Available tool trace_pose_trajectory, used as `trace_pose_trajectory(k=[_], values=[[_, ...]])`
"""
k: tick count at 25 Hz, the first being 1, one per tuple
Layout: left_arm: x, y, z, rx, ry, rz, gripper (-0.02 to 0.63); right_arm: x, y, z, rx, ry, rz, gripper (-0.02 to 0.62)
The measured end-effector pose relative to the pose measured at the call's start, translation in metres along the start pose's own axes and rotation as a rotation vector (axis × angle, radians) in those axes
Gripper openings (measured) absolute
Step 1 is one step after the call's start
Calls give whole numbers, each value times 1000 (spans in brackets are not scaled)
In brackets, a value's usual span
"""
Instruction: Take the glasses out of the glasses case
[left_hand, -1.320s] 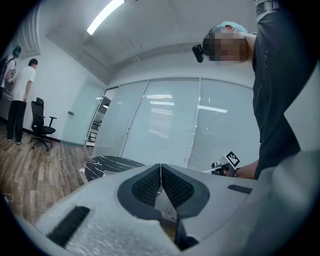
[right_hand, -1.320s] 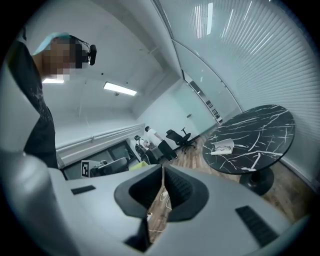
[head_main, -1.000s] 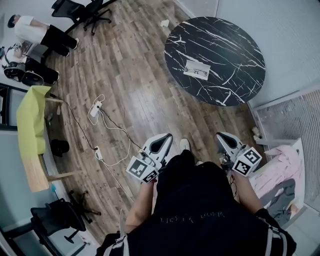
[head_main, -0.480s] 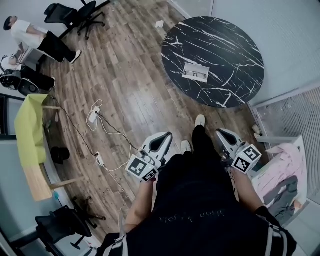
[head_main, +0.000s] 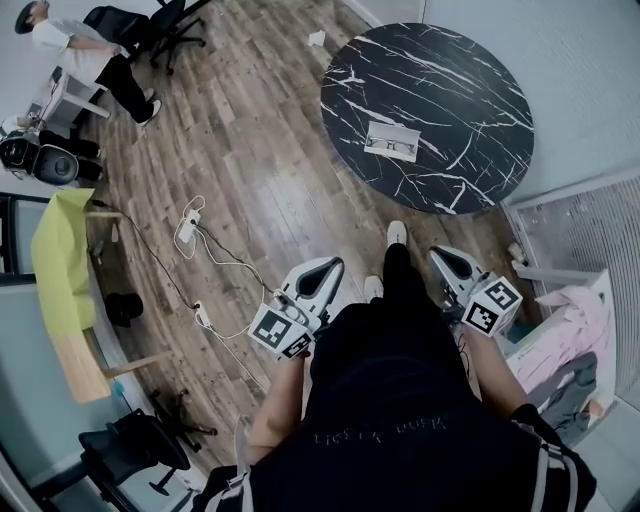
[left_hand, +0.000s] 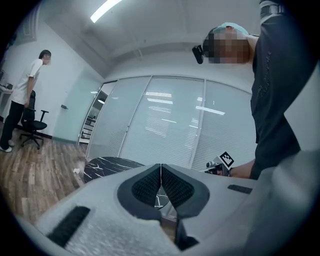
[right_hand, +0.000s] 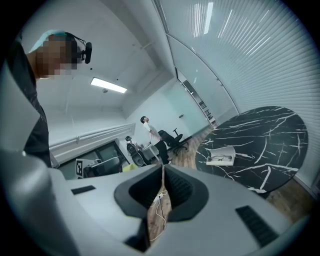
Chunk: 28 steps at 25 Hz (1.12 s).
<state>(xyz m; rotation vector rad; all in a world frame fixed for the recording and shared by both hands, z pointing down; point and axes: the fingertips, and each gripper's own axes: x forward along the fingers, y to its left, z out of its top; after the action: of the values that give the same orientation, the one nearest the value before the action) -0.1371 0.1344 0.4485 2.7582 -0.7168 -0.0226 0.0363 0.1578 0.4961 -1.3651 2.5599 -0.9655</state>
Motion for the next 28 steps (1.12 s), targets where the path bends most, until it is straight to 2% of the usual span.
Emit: trace_pose_trajectory(k=[10,16,28], values=[[46,32,7,-24,24,12,20,33,-32,33,-4,30,42,34],[92,57,11,-25,60,-3,20,59,-69,60,-21,44,51,34],[171,97,33,-14,104,15,20,100,-141,108,-34,70,80,34]])
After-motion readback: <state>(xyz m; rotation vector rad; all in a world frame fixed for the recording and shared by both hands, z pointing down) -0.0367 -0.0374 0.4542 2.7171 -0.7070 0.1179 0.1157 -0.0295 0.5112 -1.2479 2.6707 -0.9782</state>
